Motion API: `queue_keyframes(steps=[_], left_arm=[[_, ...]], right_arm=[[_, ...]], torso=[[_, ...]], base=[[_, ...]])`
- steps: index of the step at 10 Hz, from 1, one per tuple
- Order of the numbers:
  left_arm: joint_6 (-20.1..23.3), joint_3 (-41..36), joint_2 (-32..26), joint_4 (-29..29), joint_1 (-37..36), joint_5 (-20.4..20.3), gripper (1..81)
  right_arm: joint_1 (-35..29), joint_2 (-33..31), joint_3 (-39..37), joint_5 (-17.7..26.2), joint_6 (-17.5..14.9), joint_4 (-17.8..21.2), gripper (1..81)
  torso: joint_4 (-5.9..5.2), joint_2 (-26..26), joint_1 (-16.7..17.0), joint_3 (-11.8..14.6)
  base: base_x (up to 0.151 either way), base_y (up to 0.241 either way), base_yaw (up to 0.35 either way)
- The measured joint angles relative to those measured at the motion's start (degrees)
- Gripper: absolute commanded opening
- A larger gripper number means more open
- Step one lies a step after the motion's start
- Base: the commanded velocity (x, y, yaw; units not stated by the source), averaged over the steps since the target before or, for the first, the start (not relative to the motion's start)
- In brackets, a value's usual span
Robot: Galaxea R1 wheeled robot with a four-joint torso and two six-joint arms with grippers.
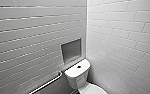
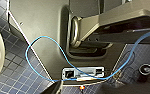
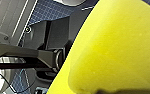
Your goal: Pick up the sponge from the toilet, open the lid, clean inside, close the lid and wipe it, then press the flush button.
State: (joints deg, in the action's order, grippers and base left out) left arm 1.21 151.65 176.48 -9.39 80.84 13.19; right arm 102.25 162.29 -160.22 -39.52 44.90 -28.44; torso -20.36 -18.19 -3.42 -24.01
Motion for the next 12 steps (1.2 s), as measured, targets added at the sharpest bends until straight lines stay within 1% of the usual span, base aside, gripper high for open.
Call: queue_keyframes(steps=[3, 4, 5, 6, 8, 9, 10, 11, 12], left_arm=[[0.0, 0.1, -0.1, 0.0, 0.6, 0.3, 81.1], [0.0, 0.1, -0.2, 0.0, 0.6, 0.3, 81.1], [0.0, 0.2, -0.2, 0.0, 0.5, 0.3, 81.1], [0.0, 0.2, -0.2, 0.0, 0.4, 0.3, 81.1], [-0.1, 0.8, -0.4, 0.0, 0.4, 0.3, 81.1], [-0.2, 1.2, -0.4, 0.0, 0.4, 0.3, 81.1], [-0.2, 1.5, -0.4, 0.0, 0.4, 0.3, 81.1], [-0.4, 1.8, -0.4, 0.0, 0.4, 0.3, 81.1], [-0.4, 1.8, -0.4, 0.0, 0.4, 0.3, 81.1]], right_arm=[[0.1, 0.3, 0.0, 0.1, 0.0, -0.1, 1.0], [0.2, 0.4, 0.0, 0.7, 0.0, -0.1, 1.0], [-0.1, 1.0, 0.0, 4.0, -0.1, -0.2, 1.0], [-1.0, 2.0, 0.0, 9.8, -0.4, -0.9, 1.0], [-3.8, 5.2, 0.2, 26.7, -0.8, -3.1, 1.0], [-5.6, 6.6, 0.5, 33.6, -0.9, -3.8, 1.0], [-7.6, 7.9, 0.9, 38.7, -1.1, -3.6, 1.0], [-8.9, 9.0, 1.8, 41.1, -2.4, -2.6, 1.0], [-9.1, 9.8, 2.6, 41.4, -5.5, -0.1, 1.0]], torso=[[0.0, 0.1, 0.5, 3.2], [0.0, 0.1, 0.5, 3.6], [0.0, 0.1, 0.5, 3.7], [0.0, 0.1, 0.6, 3.7], [0.0, 0.1, 0.6, 3.7], [0.0, 0.1, 0.6, 3.7], [0.0, 0.1, 0.6, 3.7], [0.0, 0.1, 0.6, 3.7], [0.0, 0.1, 0.6, 3.7]], base=[[0.0, 0.0, 0.0], [0.0, 0.0, 0.0], [0.0, 0.0, 0.0], [0.0, 0.0, 0.0], [0.0, 0.0, 0.0], [0.0, 0.0, 0.0], [0.0, 0.0, 0.0], [0.0, 0.0, 0.0], [0.0, 0.0, 0.0]])
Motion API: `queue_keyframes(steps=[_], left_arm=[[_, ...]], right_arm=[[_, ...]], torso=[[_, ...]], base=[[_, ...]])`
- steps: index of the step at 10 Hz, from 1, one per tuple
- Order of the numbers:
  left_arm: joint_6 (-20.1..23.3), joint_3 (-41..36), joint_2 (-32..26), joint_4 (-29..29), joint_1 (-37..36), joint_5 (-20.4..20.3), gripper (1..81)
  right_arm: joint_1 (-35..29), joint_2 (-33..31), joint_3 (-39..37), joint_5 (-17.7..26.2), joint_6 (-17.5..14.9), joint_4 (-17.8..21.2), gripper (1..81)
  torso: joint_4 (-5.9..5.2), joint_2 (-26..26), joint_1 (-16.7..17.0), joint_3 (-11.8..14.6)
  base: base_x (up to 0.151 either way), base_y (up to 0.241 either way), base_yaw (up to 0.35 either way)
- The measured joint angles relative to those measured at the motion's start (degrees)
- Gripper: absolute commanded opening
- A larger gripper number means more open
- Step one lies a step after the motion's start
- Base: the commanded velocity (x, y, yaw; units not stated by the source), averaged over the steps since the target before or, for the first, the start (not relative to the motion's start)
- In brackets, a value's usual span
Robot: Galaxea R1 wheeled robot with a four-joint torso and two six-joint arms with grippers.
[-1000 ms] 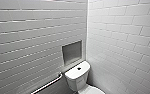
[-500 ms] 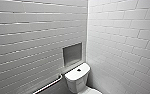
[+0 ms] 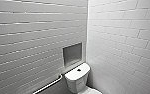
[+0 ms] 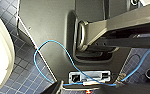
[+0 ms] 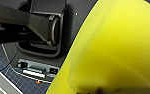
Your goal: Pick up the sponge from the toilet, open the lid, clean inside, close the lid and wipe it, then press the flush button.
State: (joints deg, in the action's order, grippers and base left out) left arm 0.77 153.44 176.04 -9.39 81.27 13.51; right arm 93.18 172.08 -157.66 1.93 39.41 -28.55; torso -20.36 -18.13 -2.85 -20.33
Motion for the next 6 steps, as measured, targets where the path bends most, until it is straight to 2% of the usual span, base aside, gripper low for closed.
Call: queue_keyframes(steps=[1, 2, 3, 4, 5, 6], left_arm=[[0.0, 0.0, 0.0, 0.0, 0.0, 0.0, 81.1], [-0.1, 0.0, 0.0, 0.0, 0.0, 0.0, 81.1], [-0.1, 0.0, 0.0, 0.0, 0.0, 0.0, 81.1], [-0.1, 0.0, 0.0, 0.0, 0.0, 0.0, 81.1], [-0.1, 0.0, 0.0, 0.0, 0.0, 0.0, 81.1], [-0.1, 0.0, 0.2, 0.0, -0.1, 0.0, 81.1]], right_arm=[[0.3, 0.3, 0.3, 1.4, -5.7, 4.3, 1.0], [0.5, 0.1, 0.3, 3.0, -13.3, 10.8, 1.0], [0.3, 0.1, 0.1, 4.3, -21.9, 19.1, 1.0], [-0.1, -0.1, 0.1, 4.3, -31.4, 29.0, 1.0], [-0.7, -0.1, 0.1, 3.2, -38.5, 36.5, 1.0], [-2.0, 0.0, 0.1, 1.8, -44.0, 42.6, 1.0]], torso=[[0.0, 0.0, 0.0, 0.0], [0.0, 0.0, 0.0, 0.0], [0.0, 0.0, 0.0, 0.0], [0.0, 0.0, 0.0, 0.0], [0.0, 0.2, 0.1, 0.0], [0.0, 1.0, 0.6, 0.0]], base=[[0.0, 0.0, 0.0], [0.0, 0.0, 0.0], [0.0, 0.0, 0.0], [0.0, 0.0, 0.0], [0.0, 0.0, 0.0], [0.0, 0.0, 0.0]])
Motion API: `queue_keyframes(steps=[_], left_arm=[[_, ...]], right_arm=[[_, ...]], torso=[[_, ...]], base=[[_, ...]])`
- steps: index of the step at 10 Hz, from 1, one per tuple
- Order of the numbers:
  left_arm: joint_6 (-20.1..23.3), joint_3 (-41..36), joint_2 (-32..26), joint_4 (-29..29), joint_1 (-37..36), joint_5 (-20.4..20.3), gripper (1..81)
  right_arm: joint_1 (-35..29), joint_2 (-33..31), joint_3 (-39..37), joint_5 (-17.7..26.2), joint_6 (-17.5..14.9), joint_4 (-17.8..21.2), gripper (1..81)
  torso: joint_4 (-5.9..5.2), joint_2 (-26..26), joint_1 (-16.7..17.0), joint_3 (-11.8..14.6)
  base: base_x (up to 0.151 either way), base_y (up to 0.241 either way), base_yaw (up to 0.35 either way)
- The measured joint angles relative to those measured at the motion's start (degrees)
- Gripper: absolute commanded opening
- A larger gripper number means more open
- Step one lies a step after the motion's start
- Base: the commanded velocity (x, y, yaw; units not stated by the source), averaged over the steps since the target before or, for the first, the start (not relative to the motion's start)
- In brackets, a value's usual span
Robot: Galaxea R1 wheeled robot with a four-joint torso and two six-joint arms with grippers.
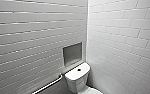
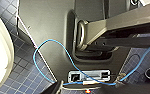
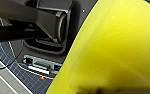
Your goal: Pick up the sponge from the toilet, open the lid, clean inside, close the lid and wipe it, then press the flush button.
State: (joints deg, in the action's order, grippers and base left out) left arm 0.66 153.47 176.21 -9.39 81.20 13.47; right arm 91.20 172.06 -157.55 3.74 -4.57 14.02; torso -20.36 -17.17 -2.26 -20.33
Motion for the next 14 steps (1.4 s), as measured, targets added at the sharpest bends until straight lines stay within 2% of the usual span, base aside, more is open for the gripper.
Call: queue_keyframes(steps=[1, 5, 9, 10, 11, 12, 14], left_arm=[[0.0, 0.0, 0.0, 0.0, 0.1, 0.0, 81.1], [0.0, 0.0, 0.2, 0.0, -0.7, 0.0, 81.1], [0.1, 0.0, 0.6, 0.0, -0.5, -0.3, 81.1], [0.1, 0.0, 0.5, 0.0, -0.2, -0.2, 81.1], [0.1, 0.0, 0.4, 0.0, 0.2, 0.1, 81.1], [0.1, 0.0, 0.4, 0.0, 0.0, 0.0, 81.1], [0.1, 0.0, 0.4, 0.0, -0.1, -0.1, 81.1]], right_arm=[[-1.5, 0.1, -0.1, -1.0, -2.0, 2.5, 1.0], [-3.4, 0.8, -0.8, -1.7, -2.1, 3.8, 1.0], [-3.4, 0.6, -1.1, -2.1, -2.1, 3.8, 1.0], [-3.4, 0.6, -1.1, -2.0, -2.1, 3.8, 1.0], [-3.5, 0.6, -1.1, -1.4, -2.1, 3.8, 1.0], [-3.7, 0.6, -1.1, -1.4, -2.1, 3.8, 1.0], [-3.5, 0.6, -1.1, -1.3, -2.3, 3.8, 1.0]], torso=[[0.0, 1.6, 0.7, 0.0], [0.0, 9.5, 1.5, 0.5], [0.02, 10.7, 1.8, 6.3], [0.29, 10.7, 1.8, 6.6], [1.2, 10.7, 1.8, 7.0], [2.86, 10.7, 1.8, 7.2], [6.95, 10.7, 1.8, 7.3]], base=[[0.0, 0.0, 0.0], [0.0, 0.0, 0.0], [0.0, 0.0, 0.0], [0.0, 0.0, 0.0], [0.0, 0.0, 0.0], [0.0, 0.0, 0.0], [0.0, 0.0, 0.0]])
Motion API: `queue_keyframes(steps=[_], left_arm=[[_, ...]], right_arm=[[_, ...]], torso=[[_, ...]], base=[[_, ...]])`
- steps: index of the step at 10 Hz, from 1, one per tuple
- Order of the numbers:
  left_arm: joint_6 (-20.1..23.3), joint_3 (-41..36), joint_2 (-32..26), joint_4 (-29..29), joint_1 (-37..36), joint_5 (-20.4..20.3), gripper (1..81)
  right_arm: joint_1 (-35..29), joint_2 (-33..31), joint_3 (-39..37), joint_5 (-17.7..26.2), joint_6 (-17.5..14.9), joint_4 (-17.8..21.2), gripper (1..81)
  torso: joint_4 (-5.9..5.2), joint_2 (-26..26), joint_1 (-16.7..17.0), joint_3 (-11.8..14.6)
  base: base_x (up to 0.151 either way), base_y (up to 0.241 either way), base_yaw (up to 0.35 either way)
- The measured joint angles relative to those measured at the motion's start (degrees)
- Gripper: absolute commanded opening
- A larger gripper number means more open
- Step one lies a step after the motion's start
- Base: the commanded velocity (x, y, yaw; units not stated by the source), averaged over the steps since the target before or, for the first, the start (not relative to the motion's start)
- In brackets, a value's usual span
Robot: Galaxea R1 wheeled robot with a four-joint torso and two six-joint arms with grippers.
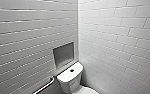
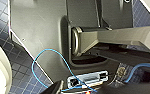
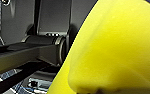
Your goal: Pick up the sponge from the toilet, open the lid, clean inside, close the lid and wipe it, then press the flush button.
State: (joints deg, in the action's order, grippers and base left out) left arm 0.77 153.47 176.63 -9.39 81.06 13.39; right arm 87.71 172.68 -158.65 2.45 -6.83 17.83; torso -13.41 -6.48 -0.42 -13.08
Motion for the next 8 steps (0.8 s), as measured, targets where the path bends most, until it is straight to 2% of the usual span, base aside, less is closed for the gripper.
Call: queue_keyframes(steps=[1, 2, 3, 5, 8], left_arm=[[0.0, 0.0, 0.0, 0.0, 0.0, 0.0, 81.1], [0.0, 0.0, 0.0, 0.0, 0.0, 0.0, 81.1], [0.0, 0.0, 0.0, 0.0, -0.1, 0.0, 81.1], [0.0, 0.0, 0.0, 0.0, -0.1, 0.0, 81.1], [-0.2, 0.1, -0.3, 0.0, 0.0, 0.1, 81.1]], right_arm=[[0.1, 0.0, 0.0, 0.1, 0.0, 0.0, 1.0], [0.1, 0.0, 0.0, 0.2, 0.0, 0.0, 1.0], [0.2, 0.1, 0.0, 0.2, 0.0, 0.0, 1.0], [0.2, 0.3, 0.3, 0.1, 0.0, 0.0, 1.0], [0.2, 0.4, 0.3, 0.1, 0.0, 0.0, 1.0]], torso=[[1.97, 0.0, 0.0, 0.0], [3.28, 0.0, 0.0, 0.0], [3.85, 0.0, 0.0, 0.1], [4.05, 0.0, 0.0, 1.6], [4.05, 0.0, 0.0, 2.0]], base=[[0.0, 0.0, 0.0], [0.0, 0.0, 0.0], [0.0, 0.0, 0.0], [0.0, 0.0, 0.0], [0.0, 0.0, 0.0]])
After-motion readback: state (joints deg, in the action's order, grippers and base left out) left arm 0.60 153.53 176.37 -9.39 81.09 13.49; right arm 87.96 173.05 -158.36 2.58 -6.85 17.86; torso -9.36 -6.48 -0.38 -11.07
